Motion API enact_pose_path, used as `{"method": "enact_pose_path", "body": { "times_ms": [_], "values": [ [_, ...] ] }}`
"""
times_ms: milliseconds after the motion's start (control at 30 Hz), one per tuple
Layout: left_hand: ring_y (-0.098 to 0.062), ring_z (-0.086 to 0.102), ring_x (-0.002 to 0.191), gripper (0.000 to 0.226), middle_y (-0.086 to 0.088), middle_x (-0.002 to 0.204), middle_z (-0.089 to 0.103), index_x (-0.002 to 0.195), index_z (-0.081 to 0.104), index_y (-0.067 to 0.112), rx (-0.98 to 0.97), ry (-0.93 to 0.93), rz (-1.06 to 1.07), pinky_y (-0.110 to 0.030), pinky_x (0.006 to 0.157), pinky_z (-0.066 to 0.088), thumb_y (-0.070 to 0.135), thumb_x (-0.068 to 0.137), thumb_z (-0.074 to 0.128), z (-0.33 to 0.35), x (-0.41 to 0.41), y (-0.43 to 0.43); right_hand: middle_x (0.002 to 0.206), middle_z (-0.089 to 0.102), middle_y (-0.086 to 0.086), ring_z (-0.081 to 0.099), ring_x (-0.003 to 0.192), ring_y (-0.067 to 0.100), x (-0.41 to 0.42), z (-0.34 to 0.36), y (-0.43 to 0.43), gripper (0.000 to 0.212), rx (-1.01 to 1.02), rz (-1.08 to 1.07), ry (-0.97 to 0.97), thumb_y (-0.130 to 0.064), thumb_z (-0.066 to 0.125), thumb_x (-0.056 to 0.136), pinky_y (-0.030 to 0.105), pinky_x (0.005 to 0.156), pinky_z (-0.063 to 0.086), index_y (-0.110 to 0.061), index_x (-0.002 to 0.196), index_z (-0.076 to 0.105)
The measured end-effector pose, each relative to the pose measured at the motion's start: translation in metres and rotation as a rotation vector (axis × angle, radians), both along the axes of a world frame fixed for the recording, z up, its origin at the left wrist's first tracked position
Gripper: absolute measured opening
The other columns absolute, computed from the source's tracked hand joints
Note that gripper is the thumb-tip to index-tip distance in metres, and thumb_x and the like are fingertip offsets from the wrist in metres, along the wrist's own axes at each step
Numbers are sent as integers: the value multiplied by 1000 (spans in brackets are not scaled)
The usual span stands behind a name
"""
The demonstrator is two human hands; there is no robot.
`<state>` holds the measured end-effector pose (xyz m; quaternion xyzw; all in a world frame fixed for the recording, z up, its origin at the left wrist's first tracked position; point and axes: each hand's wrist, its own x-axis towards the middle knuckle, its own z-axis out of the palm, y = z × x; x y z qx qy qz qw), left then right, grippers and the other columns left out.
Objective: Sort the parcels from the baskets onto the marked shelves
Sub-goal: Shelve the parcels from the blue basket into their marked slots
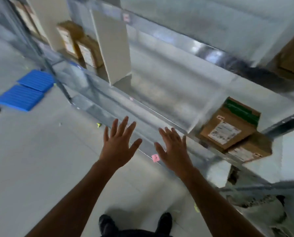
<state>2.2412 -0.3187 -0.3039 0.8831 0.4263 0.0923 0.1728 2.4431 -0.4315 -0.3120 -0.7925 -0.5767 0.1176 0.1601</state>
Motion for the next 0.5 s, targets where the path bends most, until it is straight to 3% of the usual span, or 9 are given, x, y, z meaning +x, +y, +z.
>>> {"method": "enact_pose_path", "body": {
  "times_ms": [167, 267, 500],
  "values": [
    [-29, -10, 158, 73, 4, 173, 2, 161, 22, 39, -106, 37, 317, -58, 125, -4, 72, 96, 24, -34, -139, 28, 173, 19, 0, 5, 161, 22, -117, -23, 86, 66, -104, 205, 26, -58, 37, 106, 56, 126, -4, -33, 164, 21],
    [-29, -10, 158, 71, 5, 173, 2, 161, 20, 41, -161, 60, 472, -57, 126, -4, 70, 97, 26, -44, -212, 44, 172, 23, 3, 10, 161, 24, -180, -26, 131, 66, -144, 293, 31, -58, 39, 105, 57, 128, 3, -32, 164, 23],
    [-28, -7, 158, 68, 5, 172, 8, 161, 21, 38, -187, 41, 741, -55, 125, -6, 67, 99, 29, -49, -323, 95, 171, 27, 4, 11, 160, 24, -277, -28, 225, 69, -211, 397, 64, -60, 37, 103, 55, 129, 6, -30, 164, 25]
  ]
}}
